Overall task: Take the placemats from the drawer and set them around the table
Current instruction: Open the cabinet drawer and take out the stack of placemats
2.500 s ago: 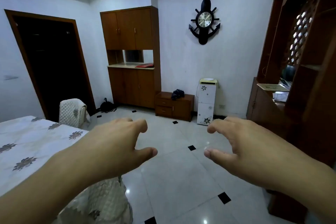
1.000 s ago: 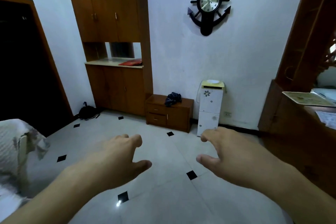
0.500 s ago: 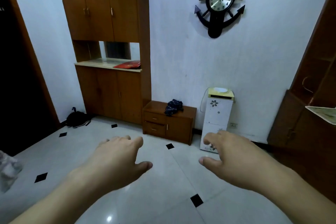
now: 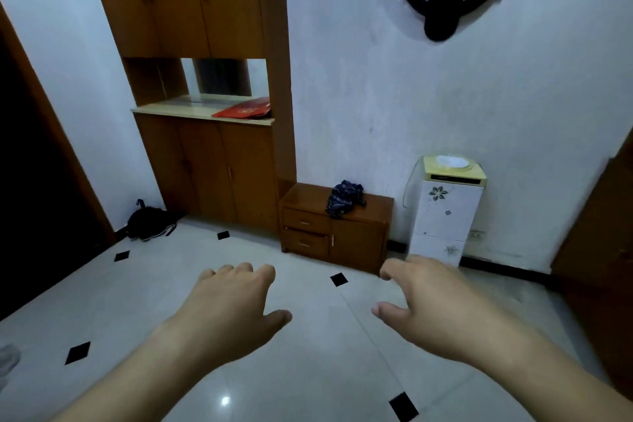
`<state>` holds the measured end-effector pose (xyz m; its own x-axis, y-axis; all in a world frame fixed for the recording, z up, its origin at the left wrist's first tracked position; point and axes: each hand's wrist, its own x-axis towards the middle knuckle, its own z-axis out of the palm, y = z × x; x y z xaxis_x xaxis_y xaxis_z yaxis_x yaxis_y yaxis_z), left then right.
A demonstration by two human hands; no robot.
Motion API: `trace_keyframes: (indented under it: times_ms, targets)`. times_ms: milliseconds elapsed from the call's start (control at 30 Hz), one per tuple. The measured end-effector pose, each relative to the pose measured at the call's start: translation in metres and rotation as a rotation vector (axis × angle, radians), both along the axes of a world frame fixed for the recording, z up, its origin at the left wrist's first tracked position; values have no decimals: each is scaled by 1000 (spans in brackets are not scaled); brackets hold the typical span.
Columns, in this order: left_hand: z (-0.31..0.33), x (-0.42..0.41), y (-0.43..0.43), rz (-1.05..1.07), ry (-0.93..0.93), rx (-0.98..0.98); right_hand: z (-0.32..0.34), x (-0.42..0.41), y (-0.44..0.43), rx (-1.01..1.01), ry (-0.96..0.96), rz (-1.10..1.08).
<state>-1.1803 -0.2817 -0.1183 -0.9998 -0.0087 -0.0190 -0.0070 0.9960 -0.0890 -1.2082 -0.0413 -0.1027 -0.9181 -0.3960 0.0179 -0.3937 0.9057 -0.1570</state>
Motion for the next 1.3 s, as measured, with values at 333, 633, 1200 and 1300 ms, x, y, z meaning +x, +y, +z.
trace_keyframes:
  times_ms: [333,633,1200,1300]
  targets:
    - [-14,-188,-56,202,-31,-7,-20,-230,-67,-26,-8,178]
    - [-38,-349,-120,206,-88,67,-40,-390,-139,-10,-71,200]
    - [-69,-685,-269,-82,-130,147,-74,-661,-280,4,-199,-79]
    - [-89,-742,-274,-99,-137,110,-96,-711,-284,-13,-227,-108]
